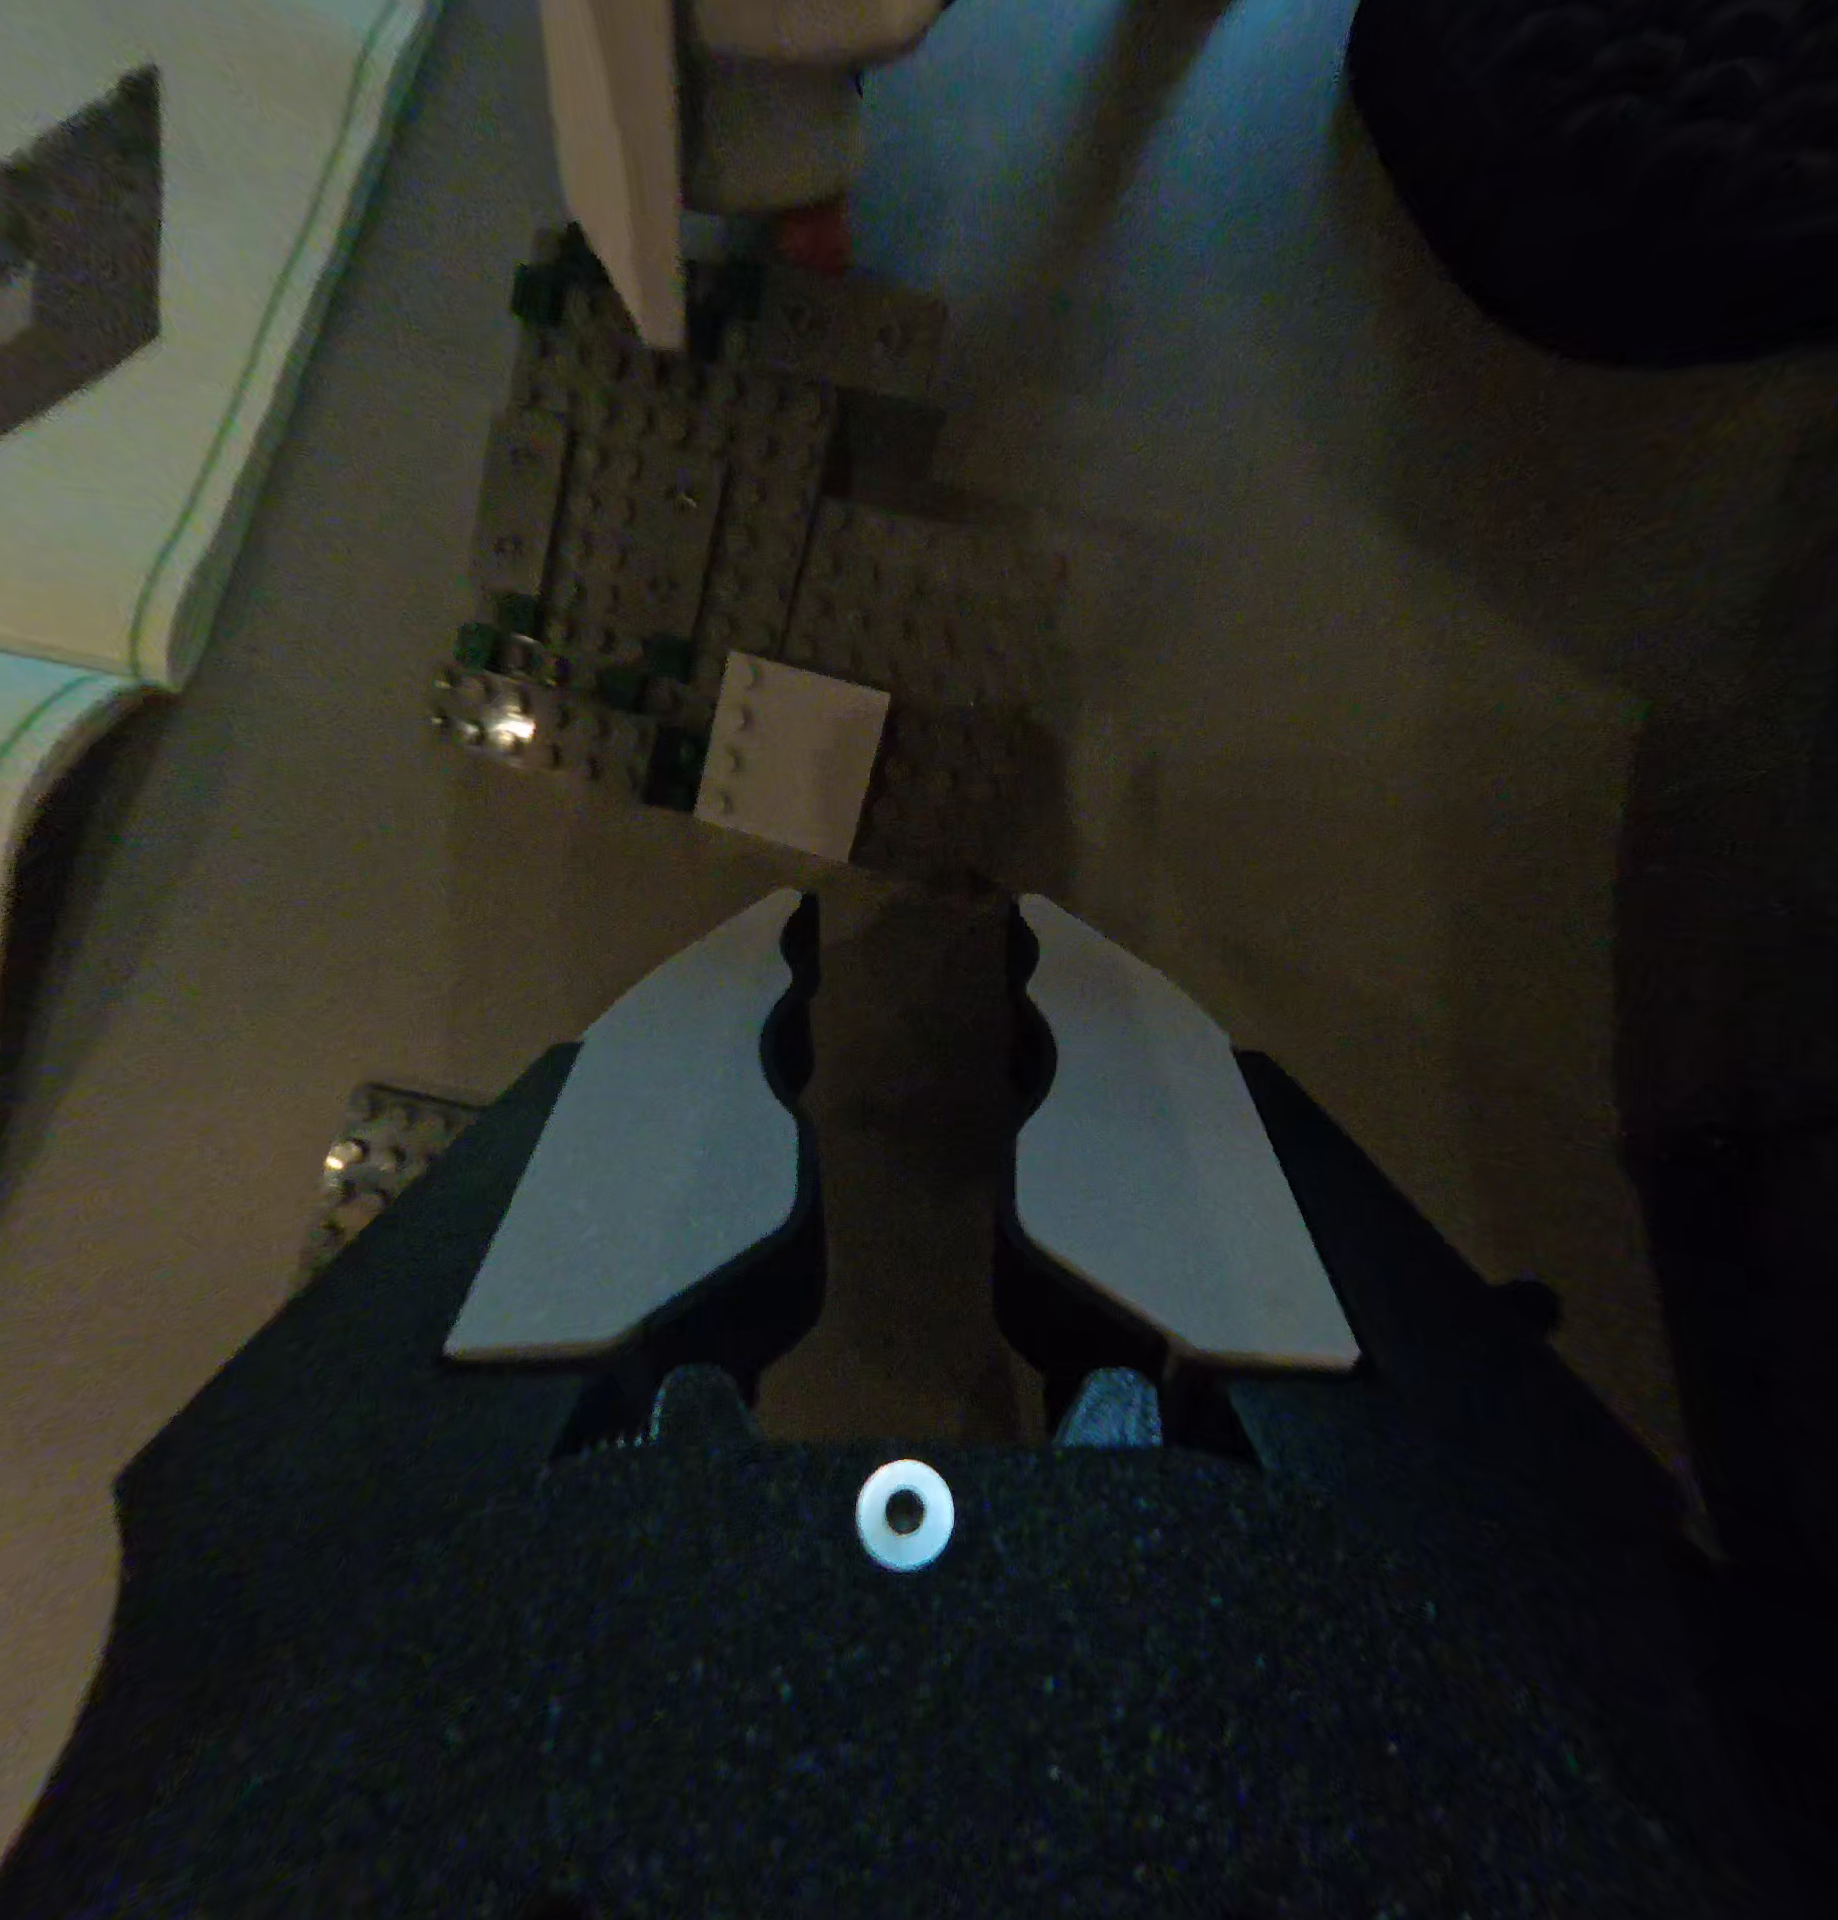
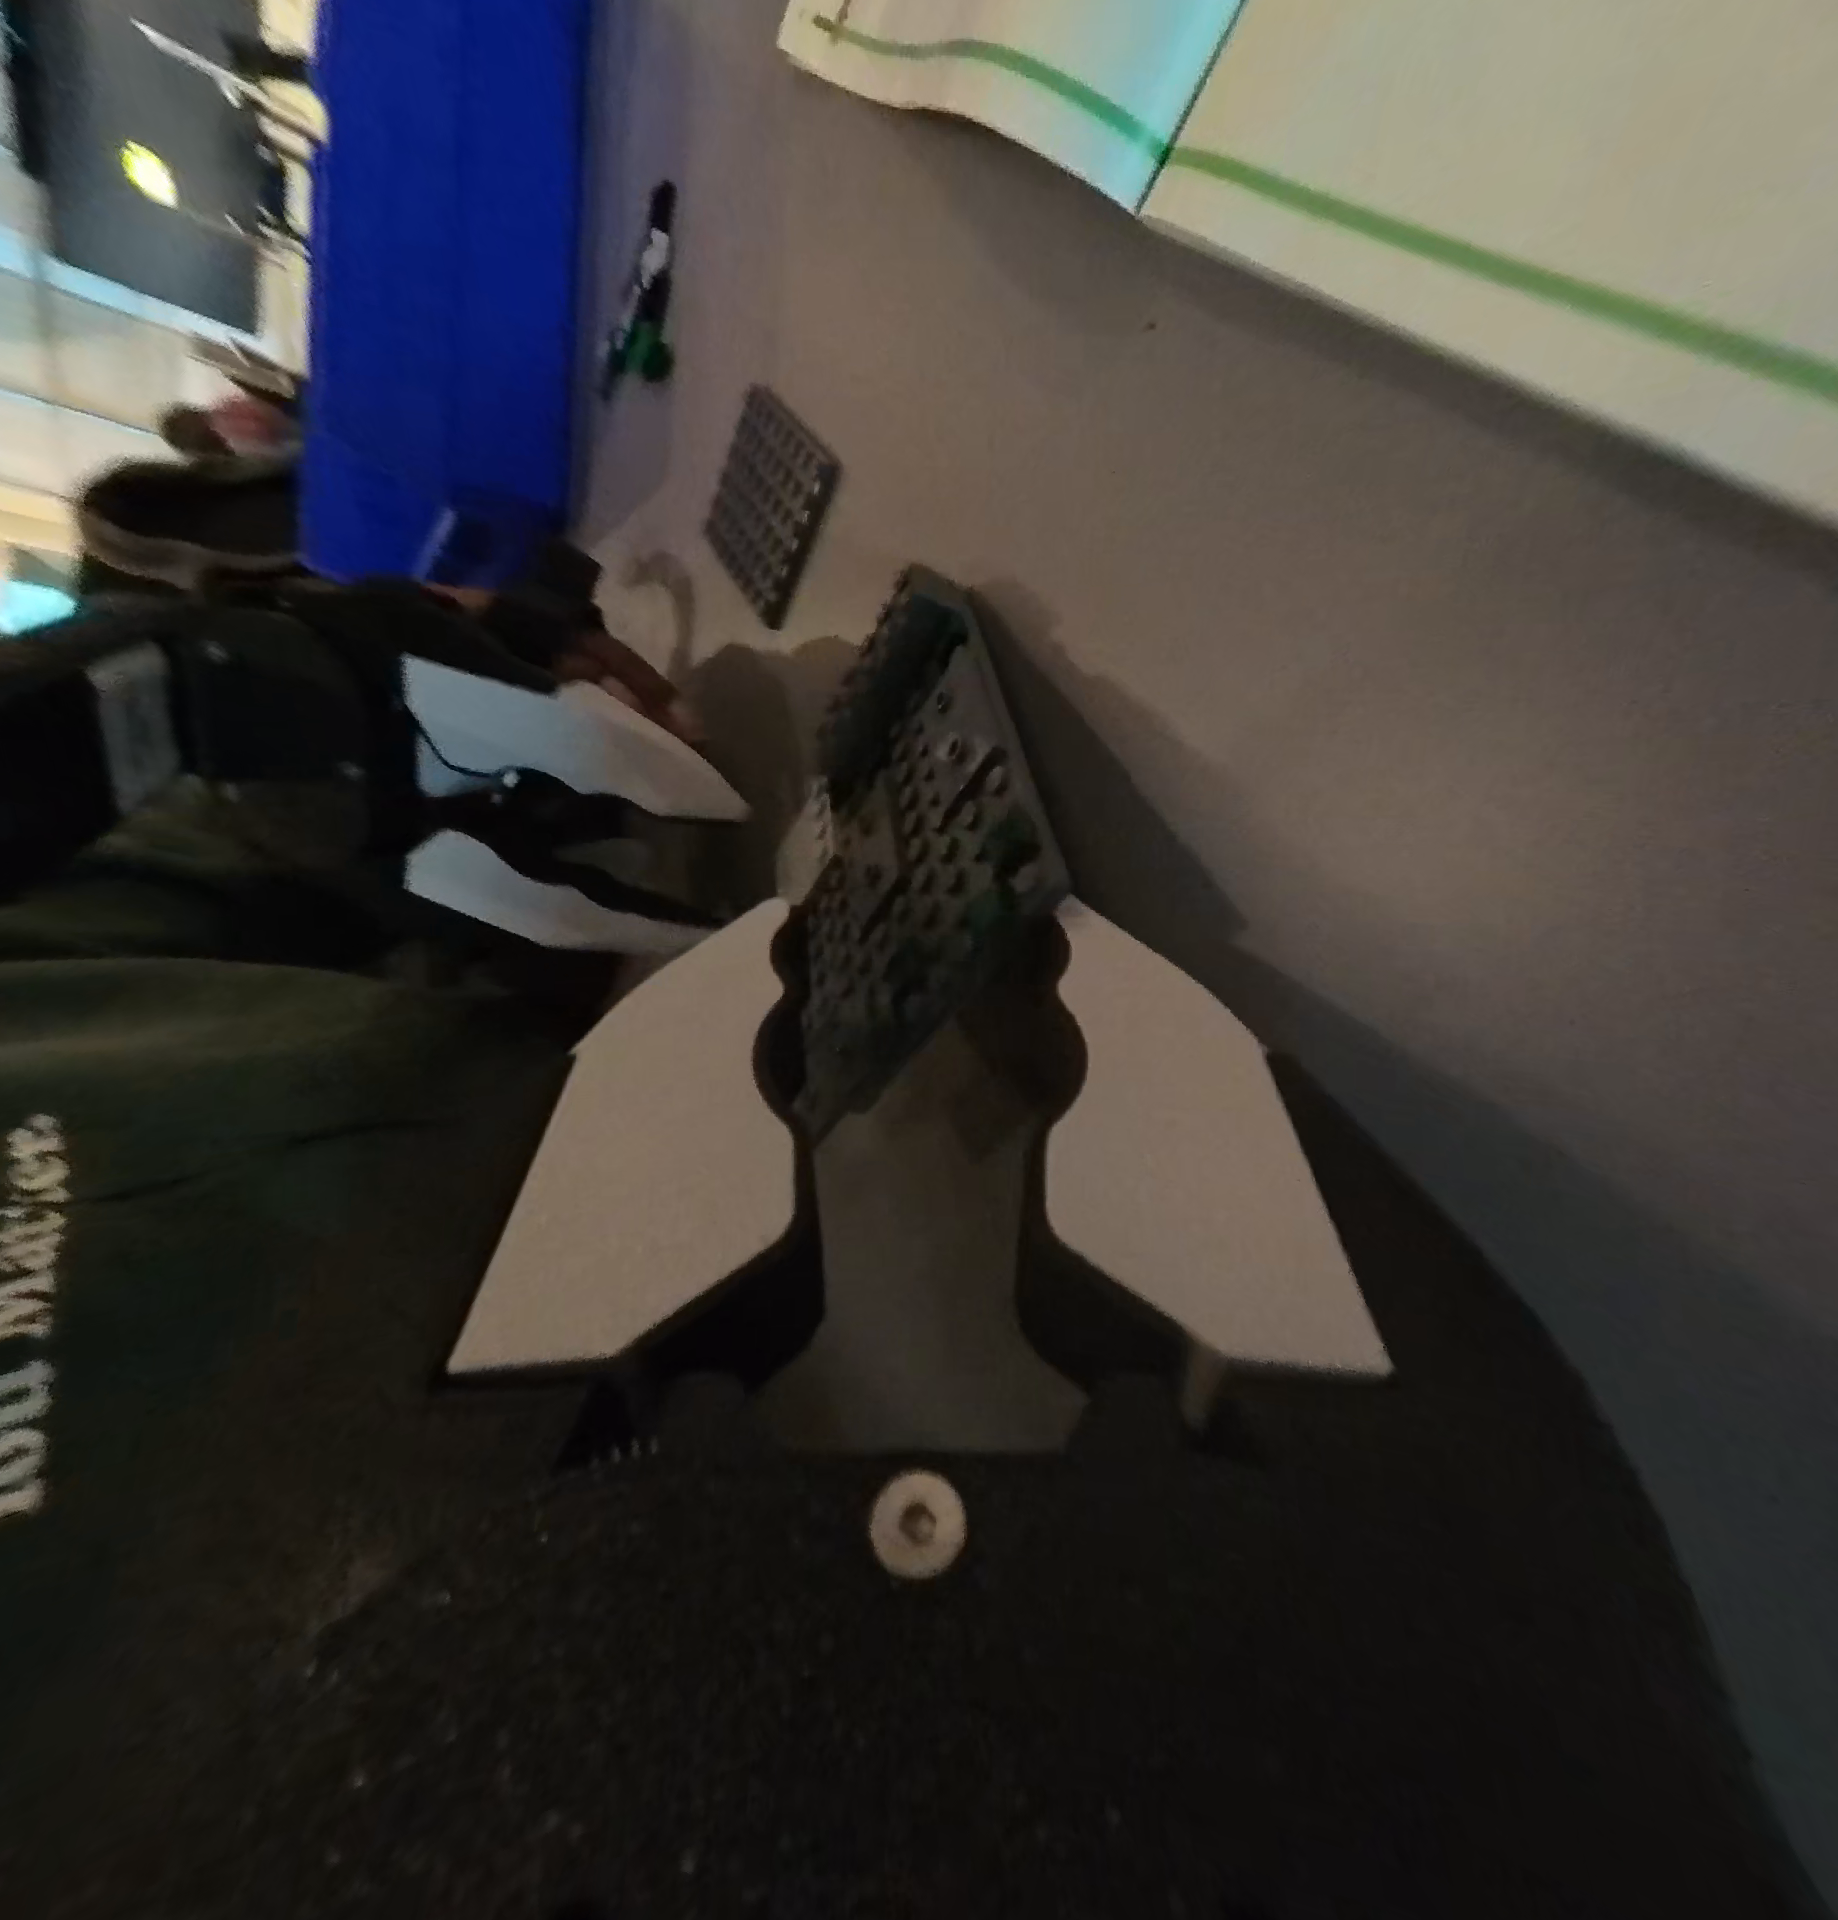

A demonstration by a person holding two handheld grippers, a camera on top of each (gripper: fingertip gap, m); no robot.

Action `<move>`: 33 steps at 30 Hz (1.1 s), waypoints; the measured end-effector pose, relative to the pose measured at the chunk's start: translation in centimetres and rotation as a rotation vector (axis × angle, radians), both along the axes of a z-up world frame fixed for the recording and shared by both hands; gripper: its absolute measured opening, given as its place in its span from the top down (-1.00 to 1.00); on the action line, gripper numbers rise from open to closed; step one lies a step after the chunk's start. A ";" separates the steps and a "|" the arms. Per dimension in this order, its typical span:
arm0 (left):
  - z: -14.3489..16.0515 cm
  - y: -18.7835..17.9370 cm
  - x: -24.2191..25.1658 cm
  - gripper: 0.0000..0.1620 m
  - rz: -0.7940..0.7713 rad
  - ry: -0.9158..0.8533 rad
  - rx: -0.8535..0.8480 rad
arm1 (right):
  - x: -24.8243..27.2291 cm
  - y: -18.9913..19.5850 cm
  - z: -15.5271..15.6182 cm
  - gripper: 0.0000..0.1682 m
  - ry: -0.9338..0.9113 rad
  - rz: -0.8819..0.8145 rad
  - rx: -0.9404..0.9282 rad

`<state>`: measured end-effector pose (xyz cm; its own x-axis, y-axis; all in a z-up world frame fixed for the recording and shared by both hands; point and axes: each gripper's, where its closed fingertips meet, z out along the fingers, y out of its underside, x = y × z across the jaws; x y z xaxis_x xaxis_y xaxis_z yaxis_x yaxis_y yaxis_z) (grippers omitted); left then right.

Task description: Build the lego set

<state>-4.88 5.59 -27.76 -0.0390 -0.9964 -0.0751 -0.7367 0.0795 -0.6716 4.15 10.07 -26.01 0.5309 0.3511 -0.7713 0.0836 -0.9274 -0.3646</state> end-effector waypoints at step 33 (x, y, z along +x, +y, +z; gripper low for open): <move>0.5 1.3 1.2 0.70 -0.156 0.063 0.037 | 0.1 -0.7 0.0 0.41 -0.522 0.520 0.817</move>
